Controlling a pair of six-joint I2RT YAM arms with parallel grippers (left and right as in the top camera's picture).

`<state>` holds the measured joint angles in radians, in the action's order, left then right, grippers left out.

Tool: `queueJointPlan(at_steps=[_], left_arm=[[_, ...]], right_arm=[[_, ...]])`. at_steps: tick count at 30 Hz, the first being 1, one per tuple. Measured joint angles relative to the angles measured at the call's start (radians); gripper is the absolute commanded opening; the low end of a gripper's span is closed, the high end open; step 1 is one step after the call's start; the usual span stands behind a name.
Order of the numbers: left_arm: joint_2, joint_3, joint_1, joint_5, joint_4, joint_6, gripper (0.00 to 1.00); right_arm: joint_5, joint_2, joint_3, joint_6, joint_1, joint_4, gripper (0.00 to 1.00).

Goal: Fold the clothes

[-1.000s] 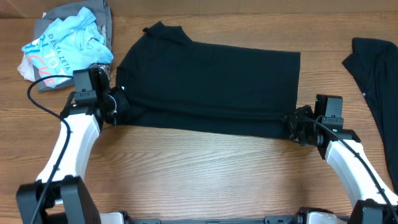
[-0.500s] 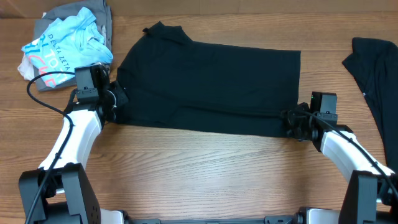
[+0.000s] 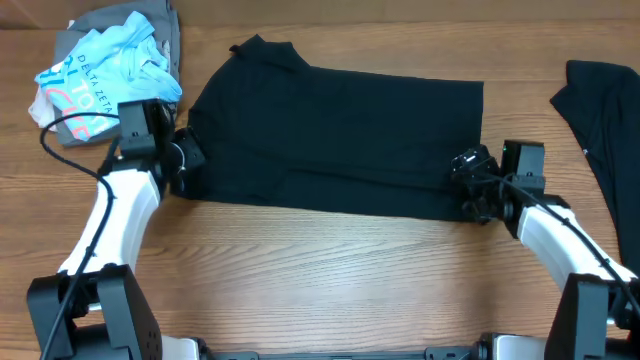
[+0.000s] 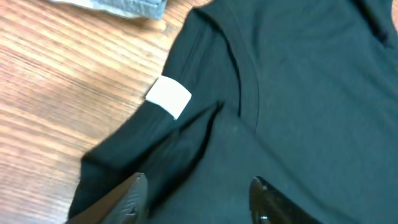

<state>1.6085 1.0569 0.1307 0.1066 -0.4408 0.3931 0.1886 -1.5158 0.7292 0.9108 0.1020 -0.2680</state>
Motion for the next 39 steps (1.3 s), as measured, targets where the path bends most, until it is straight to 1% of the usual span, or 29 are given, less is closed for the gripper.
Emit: queueJointPlan(at_steps=[3,4,5,6,9,13,16,19,21,26,31,34,39], left_arm=[[0.0,0.117,0.0,-0.003,-0.135,-0.003,0.74],[-0.002,0.168,0.0,-0.003,-0.188,-0.008,0.82],[-0.006,0.211,0.0,-0.001,-0.238,-0.013,0.97],[-0.01,0.257,0.0,0.005,-0.298,-0.019,1.0],[-0.034,0.352,0.0,0.032,-0.447,-0.022,1.0],[-0.041,0.366,0.0,0.067,-0.613,-0.026,1.0],[-0.023,0.34,0.0,0.099,-0.66,-0.033,1.0],[0.011,0.294,-0.003,0.143,-0.655,-0.044,0.98],[0.04,0.259,-0.016,0.172,-0.635,-0.053,0.96],[0.128,0.227,-0.116,0.211,-0.543,-0.055,0.96],[0.171,0.226,-0.214,0.197,-0.446,-0.013,0.88],[0.188,0.226,-0.222,0.192,-0.427,0.006,0.87],[0.238,0.226,-0.22,0.137,-0.427,0.024,0.88]], right_arm=[[0.011,0.005,0.11,-0.036,0.0,-0.138,1.0],[0.013,0.011,0.159,-0.048,0.0,-0.186,1.0],[0.014,0.017,0.206,-0.057,0.0,-0.232,1.0],[0.017,0.024,0.252,-0.065,0.0,-0.277,1.0],[0.031,0.056,0.396,-0.102,0.0,-0.409,1.0],[0.095,0.076,0.467,-0.154,0.0,-0.558,1.0],[0.132,0.074,0.464,-0.178,0.0,-0.697,1.0],[0.148,0.074,0.446,-0.186,-0.005,-0.758,1.0],[0.153,0.073,0.425,-0.19,-0.018,-0.744,1.0],[0.161,0.063,0.34,-0.19,-0.098,-0.589,1.0],[0.164,0.019,0.274,-0.154,-0.198,-0.42,1.0],[0.167,-0.006,0.255,-0.14,-0.235,-0.351,1.0],[0.15,-0.036,0.25,-0.129,-0.249,-0.314,1.0]])
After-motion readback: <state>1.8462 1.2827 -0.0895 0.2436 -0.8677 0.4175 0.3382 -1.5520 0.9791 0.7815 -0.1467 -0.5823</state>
